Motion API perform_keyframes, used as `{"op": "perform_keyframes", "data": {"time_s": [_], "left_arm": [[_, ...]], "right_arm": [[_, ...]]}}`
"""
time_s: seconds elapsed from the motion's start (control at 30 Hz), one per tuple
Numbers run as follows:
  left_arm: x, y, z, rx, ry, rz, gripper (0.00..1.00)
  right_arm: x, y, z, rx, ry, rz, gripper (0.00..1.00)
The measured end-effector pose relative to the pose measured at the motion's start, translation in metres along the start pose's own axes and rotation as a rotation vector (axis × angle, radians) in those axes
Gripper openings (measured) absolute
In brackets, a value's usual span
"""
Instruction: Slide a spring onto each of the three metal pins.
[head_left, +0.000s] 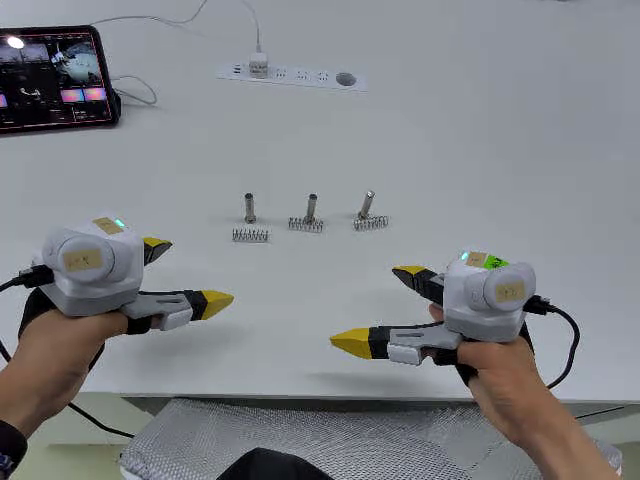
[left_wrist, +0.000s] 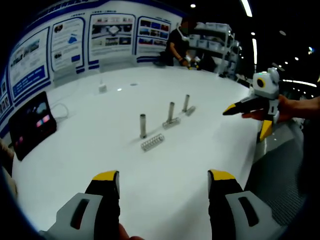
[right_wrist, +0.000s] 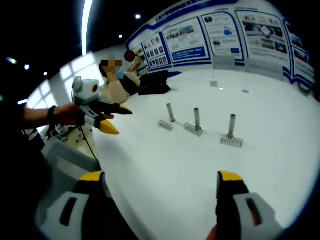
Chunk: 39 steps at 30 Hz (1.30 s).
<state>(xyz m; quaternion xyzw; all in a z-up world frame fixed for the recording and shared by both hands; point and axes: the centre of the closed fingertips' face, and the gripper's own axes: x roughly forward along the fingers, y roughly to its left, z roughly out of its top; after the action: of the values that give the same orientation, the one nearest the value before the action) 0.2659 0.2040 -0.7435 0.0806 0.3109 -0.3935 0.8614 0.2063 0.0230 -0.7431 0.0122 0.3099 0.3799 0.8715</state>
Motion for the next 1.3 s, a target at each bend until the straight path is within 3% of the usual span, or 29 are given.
{"op": "perform_keyframes", "data": {"time_s": [0.77,1.1,1.3], "left_arm": [[0.035,-0.018,0.018,0.118,0.050,-0.084,0.72],[0.060,-0.012,0.030,0.157,0.064,-0.099,0.65],[0.075,-0.010,0.027,0.168,0.095,-0.106,0.58]], "right_arm": [[-0.011,-0.005,-0.006,0.010,-0.002,-0.018,0.93],[-0.014,-0.007,-0.007,0.014,-0.003,-0.022,0.93],[-0.018,-0.010,-0.007,0.019,-0.003,-0.029,0.93]]}}
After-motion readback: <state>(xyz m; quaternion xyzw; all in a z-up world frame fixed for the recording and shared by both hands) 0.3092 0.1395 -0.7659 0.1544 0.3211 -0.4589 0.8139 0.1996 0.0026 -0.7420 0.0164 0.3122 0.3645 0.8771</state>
